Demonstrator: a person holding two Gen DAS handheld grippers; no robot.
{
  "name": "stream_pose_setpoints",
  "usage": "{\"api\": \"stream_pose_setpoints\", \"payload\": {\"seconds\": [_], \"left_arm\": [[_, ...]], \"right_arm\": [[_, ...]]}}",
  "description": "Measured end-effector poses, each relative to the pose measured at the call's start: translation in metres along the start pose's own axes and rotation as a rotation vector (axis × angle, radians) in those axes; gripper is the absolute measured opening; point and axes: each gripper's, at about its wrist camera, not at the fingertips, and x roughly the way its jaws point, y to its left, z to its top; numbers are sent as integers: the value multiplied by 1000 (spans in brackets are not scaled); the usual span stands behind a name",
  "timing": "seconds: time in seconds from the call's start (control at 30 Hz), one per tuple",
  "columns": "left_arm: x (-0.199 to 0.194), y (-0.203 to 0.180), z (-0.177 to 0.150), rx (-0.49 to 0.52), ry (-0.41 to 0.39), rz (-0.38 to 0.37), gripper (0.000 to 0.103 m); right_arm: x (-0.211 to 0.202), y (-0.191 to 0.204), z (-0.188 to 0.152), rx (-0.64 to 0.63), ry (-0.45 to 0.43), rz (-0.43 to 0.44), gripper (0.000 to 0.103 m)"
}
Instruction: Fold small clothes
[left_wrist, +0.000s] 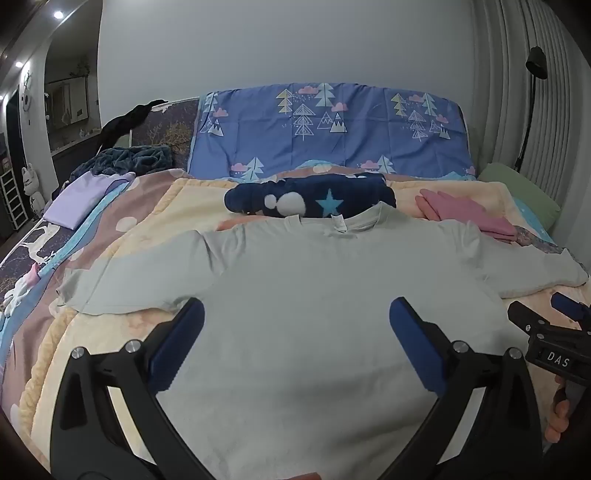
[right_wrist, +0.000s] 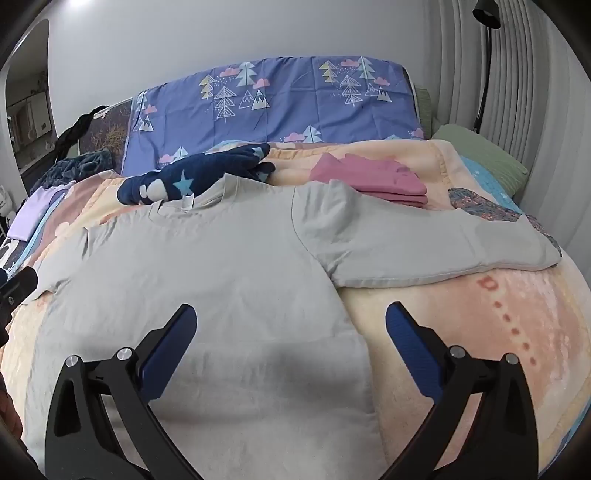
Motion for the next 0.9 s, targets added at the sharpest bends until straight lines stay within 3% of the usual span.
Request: {"api": "stream_pose_setpoints", "payload": {"seconds": [0.17,0.5,0.67,0.9], "left_arm": [[7,14,2,-29,2,-14,101],[-1,-5,-4,25,-33,30,101],[2,-2,-8,18,-21,-9,101],[3,0,-12,11,-62,-76,101]], "right_arm": [[-9,4,5,5,-61,15,102],[-18,9,6,22,-132,25,102],[-19,10,6,20,-139,16,102],[-22,11,9,9,-151,-6,102]]}}
